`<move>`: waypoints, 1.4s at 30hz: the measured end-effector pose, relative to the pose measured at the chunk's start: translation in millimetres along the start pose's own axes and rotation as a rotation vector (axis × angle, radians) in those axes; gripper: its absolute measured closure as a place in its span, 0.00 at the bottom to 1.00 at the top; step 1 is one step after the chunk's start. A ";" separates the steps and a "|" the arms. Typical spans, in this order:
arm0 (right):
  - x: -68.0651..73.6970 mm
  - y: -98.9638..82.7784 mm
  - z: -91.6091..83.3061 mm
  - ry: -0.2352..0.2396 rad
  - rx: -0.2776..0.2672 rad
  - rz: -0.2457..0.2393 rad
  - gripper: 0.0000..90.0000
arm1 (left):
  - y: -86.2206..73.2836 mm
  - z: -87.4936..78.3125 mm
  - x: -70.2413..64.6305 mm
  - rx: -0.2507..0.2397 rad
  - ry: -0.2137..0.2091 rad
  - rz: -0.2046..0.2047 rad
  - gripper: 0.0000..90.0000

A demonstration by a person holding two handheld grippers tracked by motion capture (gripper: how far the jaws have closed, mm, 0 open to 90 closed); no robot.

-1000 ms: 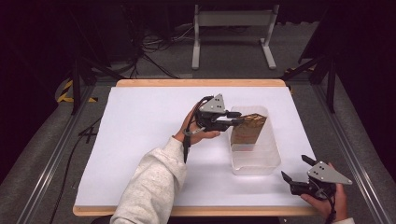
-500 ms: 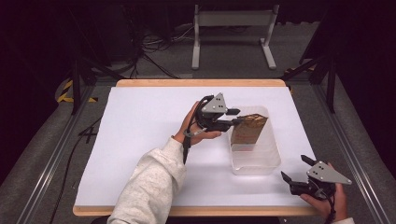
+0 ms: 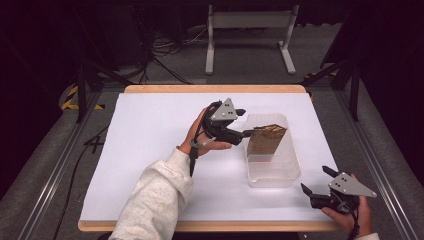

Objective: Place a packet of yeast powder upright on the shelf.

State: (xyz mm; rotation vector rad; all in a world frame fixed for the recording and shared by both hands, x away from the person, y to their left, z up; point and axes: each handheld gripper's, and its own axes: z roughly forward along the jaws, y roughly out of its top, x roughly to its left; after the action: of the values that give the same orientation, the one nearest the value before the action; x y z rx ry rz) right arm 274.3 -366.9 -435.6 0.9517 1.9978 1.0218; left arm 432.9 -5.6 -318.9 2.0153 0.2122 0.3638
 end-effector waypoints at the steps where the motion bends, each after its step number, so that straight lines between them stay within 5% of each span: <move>1: -0.1 0.0 0.1 0.001 0.000 0.000 0.11 | -0.5 -1.6 0.4 0.002 0.001 0.000 0.34; 23: 1.6 0.6 0.5 0.001 0.002 -0.008 0.11 | -18.2 -22.5 -3.1 0.108 0.093 0.025 0.17; 42: 1.8 1.2 1.4 0.009 -0.008 -0.003 0.11 | -62.4 -61.4 -6.1 0.216 0.168 0.037 0.14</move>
State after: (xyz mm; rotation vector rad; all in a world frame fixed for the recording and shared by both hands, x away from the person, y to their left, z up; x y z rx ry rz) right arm 274.8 -364.4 -435.7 0.9407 2.0006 1.0336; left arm 406.5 72.3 -349.5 2.2045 0.3308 0.5544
